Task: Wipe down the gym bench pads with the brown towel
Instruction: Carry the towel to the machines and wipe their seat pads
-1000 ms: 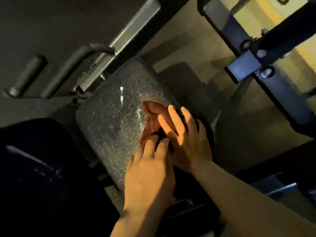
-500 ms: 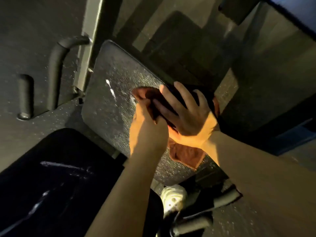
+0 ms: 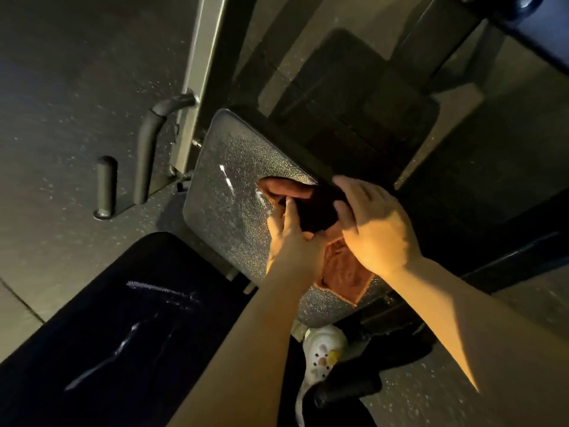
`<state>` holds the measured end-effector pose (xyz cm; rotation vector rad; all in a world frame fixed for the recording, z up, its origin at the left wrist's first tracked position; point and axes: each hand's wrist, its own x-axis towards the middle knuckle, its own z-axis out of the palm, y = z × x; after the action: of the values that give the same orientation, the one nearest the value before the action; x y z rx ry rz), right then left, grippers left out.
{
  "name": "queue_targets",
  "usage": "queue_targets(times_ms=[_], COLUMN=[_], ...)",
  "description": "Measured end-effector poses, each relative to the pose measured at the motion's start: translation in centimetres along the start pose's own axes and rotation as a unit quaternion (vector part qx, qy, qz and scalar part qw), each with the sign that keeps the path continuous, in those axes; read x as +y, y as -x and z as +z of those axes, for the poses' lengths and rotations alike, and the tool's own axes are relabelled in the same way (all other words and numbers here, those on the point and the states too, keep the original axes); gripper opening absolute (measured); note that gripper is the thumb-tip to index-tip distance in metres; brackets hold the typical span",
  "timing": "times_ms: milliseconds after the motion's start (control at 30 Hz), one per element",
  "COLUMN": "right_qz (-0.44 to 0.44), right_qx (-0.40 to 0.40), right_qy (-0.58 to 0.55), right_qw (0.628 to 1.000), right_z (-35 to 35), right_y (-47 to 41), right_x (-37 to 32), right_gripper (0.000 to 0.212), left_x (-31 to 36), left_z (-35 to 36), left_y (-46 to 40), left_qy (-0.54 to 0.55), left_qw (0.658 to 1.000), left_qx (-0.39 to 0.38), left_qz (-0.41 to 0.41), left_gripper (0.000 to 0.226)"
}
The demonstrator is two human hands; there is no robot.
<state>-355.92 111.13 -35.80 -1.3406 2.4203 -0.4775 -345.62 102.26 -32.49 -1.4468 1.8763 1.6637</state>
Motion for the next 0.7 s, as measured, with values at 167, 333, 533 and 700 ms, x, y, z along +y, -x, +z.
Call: queue_targets(times_ms=[167,333,533,700], right_qz=[0.068,0.110,0.077,0.044], right_qx=[0.031,0.061,0.103,0.045], right_qy=[0.082,0.059,0.048,0.046], right_qw=[0.994,0.990,0.991,0.997], right_z=[-2.3,-2.6,-2.1,-0.4], right_y=[4.6,6.7,8.8,6.9], right_x=[1.3,2.1,2.4,1.3], right_gripper=[0.045,0.047,0.048,0.064], left_x=[1.8,0.1,0.1,1.0], left_z=[3.5,5.6,1.2,-3.3], left_y=[0.8,-1.0,-4.3,-7.4], left_qy=[-0.114,-0.203,-0.494,-0.625], left_qw=[0.987,0.933,0.766,0.619], left_qx=[0.109,0.112,0.038,0.013], left_qz=[0.041,0.277,0.410,0.475], left_gripper=[0.075,0.060,0.056,0.054])
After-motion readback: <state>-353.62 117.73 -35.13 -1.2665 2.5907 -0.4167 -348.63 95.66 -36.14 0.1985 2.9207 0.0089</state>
